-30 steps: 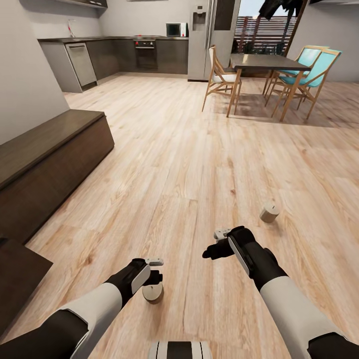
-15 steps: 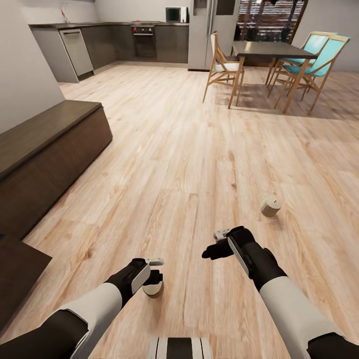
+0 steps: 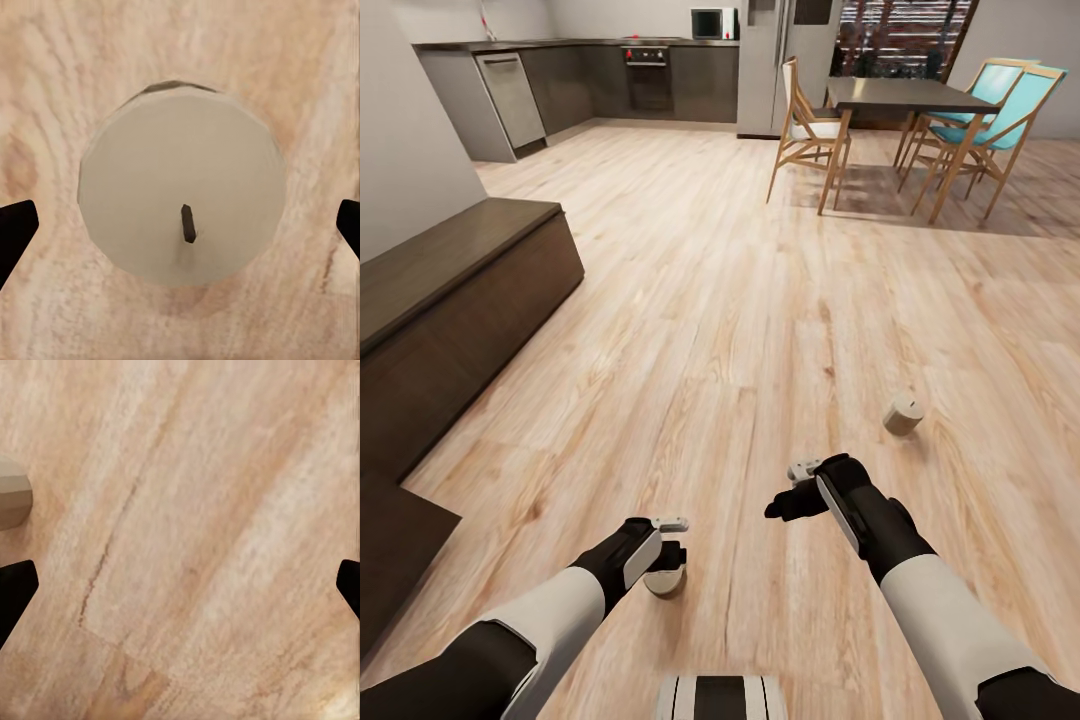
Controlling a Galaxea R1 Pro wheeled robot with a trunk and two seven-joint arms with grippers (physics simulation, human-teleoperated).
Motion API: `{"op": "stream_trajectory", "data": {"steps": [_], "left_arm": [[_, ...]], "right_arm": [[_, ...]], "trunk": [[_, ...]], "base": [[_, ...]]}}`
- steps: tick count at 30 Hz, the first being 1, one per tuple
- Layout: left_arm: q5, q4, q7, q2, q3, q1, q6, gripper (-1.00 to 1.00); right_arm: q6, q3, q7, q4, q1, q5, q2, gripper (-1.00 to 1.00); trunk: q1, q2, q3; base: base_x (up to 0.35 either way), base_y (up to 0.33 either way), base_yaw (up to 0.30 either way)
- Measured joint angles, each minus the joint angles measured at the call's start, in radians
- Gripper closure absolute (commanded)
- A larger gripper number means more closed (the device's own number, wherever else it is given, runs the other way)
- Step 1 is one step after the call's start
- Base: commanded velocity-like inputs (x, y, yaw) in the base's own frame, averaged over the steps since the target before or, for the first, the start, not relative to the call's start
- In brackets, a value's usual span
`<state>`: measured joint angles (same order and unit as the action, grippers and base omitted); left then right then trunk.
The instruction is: Place each of the two pumpkins and all three candles from the living room inside a cabinet in the living room (use any cabinet), then make sure every cabinet is closed, and position the cauldron so it is next to a table in the living room.
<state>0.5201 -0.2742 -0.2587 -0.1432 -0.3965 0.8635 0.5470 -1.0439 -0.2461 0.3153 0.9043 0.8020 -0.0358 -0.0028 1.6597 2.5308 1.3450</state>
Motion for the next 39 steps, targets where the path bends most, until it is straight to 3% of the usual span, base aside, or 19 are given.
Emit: {"op": "stream_trajectory", "data": {"steps": [22,26,39], "left_arm": [[0.0,0.0,0.0,0.002,0.0,0.0,0.0,-1.0],[0.0,0.0,0.0,0.002,0.0,0.0,0.0,-1.0],[0.0,-0.003,-0.002,0.002,0.0,0.0,-0.001,-1.0]], "right_arm": [[0.0,-0.001,0.0,0.0,0.0,0.0,0.007,-1.0],[0.0,-0.001,0.0,0.0,0.0,0.0,0.007,-1.0],[0.0,-0.001,0.0,0.0,0.0,0.0,0.007,-1.0]], "trunk": [[0.0,0.0,0.0],[0.002,0.001,0.015],[0.002,0.001,0.015]], "base": [[0.023,-0.013,0.0],[0.0,0.0,0.0],[0.0,0.0,0.0]]}}
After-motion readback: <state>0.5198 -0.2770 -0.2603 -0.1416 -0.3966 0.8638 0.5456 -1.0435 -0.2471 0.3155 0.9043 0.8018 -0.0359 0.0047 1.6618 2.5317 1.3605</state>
